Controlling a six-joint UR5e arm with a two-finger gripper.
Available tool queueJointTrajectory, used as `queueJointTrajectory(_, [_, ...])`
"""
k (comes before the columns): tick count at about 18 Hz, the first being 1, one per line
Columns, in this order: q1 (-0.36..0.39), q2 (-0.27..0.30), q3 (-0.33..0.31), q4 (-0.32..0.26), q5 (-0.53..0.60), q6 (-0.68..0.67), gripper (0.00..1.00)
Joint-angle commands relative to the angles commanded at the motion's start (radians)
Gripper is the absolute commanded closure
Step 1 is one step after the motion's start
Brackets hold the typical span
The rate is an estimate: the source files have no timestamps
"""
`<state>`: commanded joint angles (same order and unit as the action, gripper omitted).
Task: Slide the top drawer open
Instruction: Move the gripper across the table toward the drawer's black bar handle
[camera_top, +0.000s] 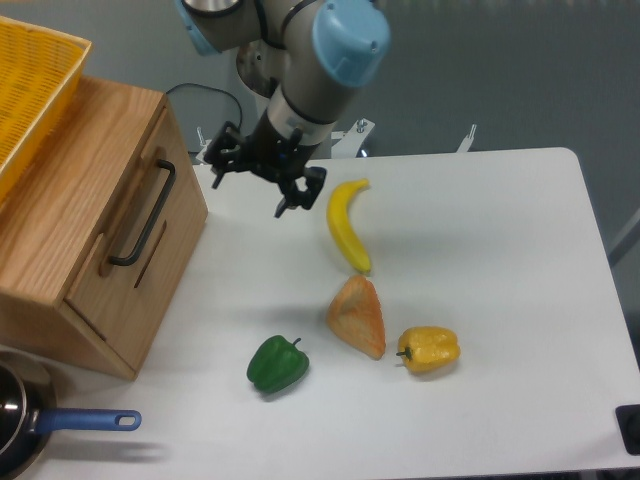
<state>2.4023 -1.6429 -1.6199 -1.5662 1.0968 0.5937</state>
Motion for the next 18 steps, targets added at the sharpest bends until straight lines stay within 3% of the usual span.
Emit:
queueJointTrajectory(6, [-0.072, 0.002, -0.006, 0.002, -0.003, -0.083, 0.0])
queueJointTrajectory(10, [-0.109, 0.0, -0.014, 0.061, -0.014, -0.147, 0.0])
queueJointTrajectory(18, [-0.132, -0.035, -0.014, 0.094, -0.011, -0.158, 0.0])
